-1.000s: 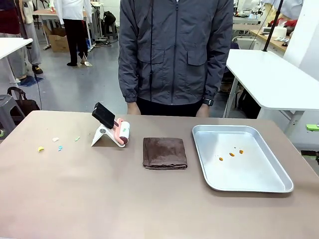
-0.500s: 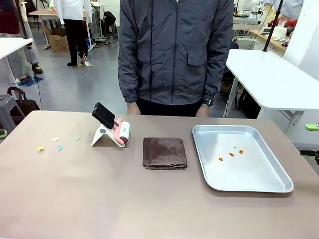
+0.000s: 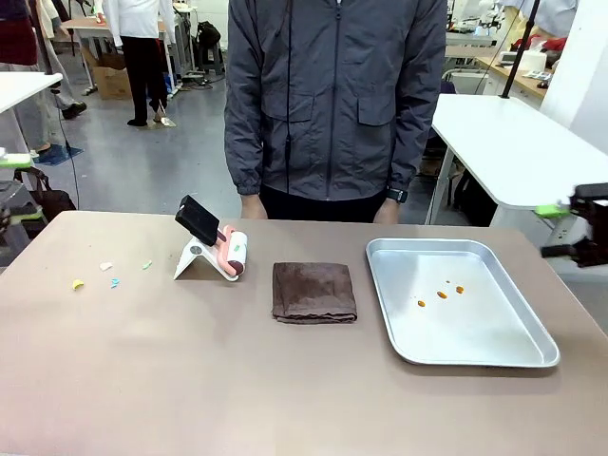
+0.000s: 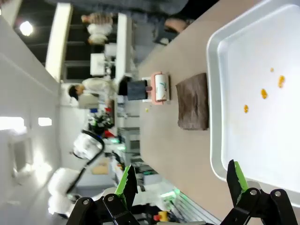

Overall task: Clean the surface of the table.
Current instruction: Hold the Lint Roller with your left hand and the towel with your right hand.

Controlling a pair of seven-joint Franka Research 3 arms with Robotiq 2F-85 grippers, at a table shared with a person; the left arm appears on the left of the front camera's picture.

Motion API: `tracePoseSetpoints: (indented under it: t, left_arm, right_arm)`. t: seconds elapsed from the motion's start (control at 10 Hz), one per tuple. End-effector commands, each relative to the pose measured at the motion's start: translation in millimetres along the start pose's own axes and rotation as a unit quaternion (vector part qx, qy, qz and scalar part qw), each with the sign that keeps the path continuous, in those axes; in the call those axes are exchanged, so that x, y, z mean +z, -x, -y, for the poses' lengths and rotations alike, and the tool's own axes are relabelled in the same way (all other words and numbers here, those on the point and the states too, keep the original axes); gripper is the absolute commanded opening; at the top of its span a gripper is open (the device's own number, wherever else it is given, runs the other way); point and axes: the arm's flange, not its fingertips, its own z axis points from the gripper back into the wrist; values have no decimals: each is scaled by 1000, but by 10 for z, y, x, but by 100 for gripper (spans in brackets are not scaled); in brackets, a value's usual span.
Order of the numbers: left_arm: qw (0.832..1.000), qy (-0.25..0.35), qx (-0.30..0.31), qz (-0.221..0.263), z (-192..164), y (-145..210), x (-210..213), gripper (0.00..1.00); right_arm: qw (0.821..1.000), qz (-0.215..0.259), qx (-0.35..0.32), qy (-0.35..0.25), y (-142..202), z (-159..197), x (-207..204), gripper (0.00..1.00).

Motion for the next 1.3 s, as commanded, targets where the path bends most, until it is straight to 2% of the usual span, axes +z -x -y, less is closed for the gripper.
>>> tracePoseSetpoints:
  t: [0.0, 0.2, 0.3, 0.5, 0.6, 0.9, 1.2]
  left_arm:
    - [996, -67, -3, -50, 354, -160, -315, 100]
    - [983, -160, -33, -88, 715, -208, -644, 100]
    - [972, -215, -29, -94, 881, -205, -834, 100]
    - [946, -315, -22, -75, 1124, -168, -1326, 100]
    - [936, -346, -28, -62, 1171, -145, -1555, 100]
    - [923, -374, -60, -63, 1165, -81, -2057, 100]
    - [910, -399, -69, -86, 920, -90, -2245, 100]
  right_arm:
    - [998, -8, 45, 44, 195, -493, -560, 100]
    - [992, -10, 92, 87, 310, -942, -1078, 100]
    - [989, -17, 88, 117, 383, -1151, -1362, 100]
    - [980, -47, 91, 170, 558, -1447, -1943, 100]
    - [974, -57, 103, 192, 634, -1489, -2210, 100]
    - [963, -66, 119, 234, 791, -1416, -2902, 100]
    - [956, -78, 111, 259, 755, -1264, -3151, 100]
